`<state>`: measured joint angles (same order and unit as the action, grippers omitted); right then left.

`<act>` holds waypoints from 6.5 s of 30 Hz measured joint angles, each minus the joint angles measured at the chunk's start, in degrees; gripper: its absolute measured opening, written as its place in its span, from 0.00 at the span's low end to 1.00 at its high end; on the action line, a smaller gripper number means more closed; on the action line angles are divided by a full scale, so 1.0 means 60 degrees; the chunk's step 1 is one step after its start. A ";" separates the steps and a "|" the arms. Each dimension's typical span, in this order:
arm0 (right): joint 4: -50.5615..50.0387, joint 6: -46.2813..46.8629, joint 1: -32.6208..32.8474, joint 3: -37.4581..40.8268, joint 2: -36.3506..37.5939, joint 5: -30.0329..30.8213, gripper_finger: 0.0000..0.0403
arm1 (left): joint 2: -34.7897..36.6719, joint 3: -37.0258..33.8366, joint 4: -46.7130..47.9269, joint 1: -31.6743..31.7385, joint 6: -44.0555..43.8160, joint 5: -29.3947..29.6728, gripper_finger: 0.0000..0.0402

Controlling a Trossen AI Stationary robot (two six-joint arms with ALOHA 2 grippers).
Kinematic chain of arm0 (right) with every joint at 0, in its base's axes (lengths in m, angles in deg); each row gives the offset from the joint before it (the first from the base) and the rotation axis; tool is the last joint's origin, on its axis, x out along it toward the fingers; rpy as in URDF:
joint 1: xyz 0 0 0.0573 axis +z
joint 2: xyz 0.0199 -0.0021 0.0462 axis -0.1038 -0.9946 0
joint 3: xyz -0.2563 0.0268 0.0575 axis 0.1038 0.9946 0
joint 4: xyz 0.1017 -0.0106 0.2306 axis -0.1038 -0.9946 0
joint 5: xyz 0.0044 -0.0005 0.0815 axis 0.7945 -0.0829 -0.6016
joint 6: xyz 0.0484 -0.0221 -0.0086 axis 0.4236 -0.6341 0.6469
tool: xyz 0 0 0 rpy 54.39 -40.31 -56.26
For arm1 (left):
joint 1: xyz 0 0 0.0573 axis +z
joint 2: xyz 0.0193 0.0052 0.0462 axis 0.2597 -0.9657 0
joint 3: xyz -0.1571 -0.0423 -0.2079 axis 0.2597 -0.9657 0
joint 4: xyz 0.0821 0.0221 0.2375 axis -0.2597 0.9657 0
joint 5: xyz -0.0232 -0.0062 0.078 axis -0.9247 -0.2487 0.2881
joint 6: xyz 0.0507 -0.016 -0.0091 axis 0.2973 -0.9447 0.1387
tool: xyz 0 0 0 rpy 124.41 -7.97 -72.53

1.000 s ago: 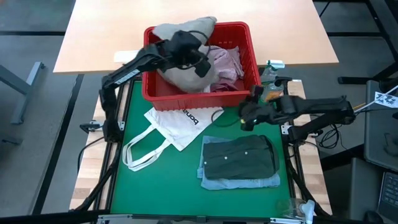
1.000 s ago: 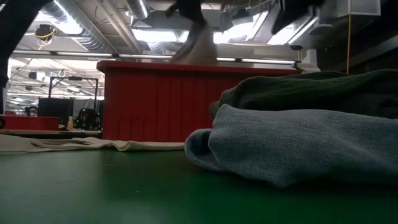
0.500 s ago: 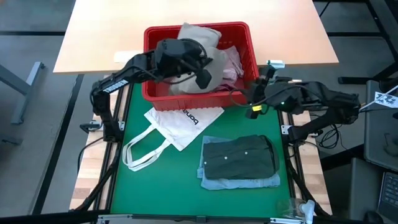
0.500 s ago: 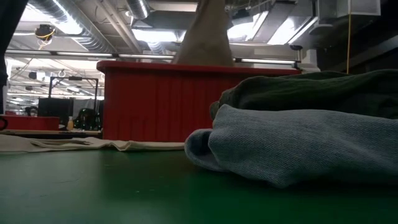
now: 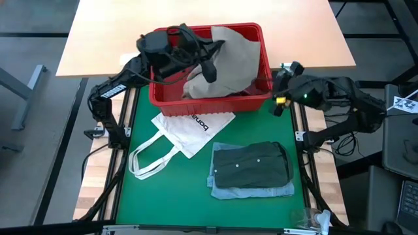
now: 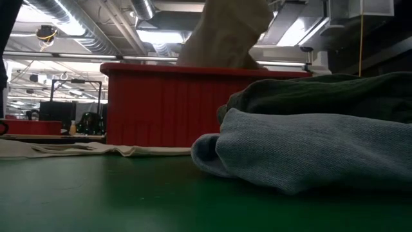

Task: Fold laundry
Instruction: Fold the gray shorts

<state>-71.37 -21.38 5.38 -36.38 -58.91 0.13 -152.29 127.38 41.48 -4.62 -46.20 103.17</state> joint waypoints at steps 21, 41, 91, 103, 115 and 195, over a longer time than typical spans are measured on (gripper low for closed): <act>0.1899 0.0226 -0.7865 -0.0004 -0.0530 -1.0732 0.32 | 0.0111 0.0004 0.0525 -0.0189 -0.0004 -0.0036 0.00; 0.2763 0.0350 -0.8207 0.0000 -0.2223 -1.7044 0.32 | 0.0109 0.0004 0.1029 -0.0211 -0.0016 -0.0033 0.00; 0.1969 -0.0265 -0.8346 0.0000 -0.2611 -1.8240 0.32 | 0.0105 0.0004 0.2540 -0.1337 -0.0010 0.0008 0.00; 0.1964 -0.0268 -0.8338 0.0000 -0.2611 -1.8607 0.32 | 0.0105 0.0004 0.2659 -0.1333 -0.0011 0.0040 0.00; 0.0889 -0.0253 -0.8335 0.0000 -0.2607 -1.7539 0.32 | 0.0105 0.0004 0.2628 -0.1322 -0.0004 0.0058 0.00; 1.3281 0.6016 -0.6972 -0.0007 -0.2148 -1.4036 0.03 | 0.0961 -0.1529 0.8046 -0.0301 -0.2947 -0.0243 0.41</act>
<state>8.32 14.71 -36.45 -36.42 -71.80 -84.09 -146.52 118.21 89.76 -6.42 -63.88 101.71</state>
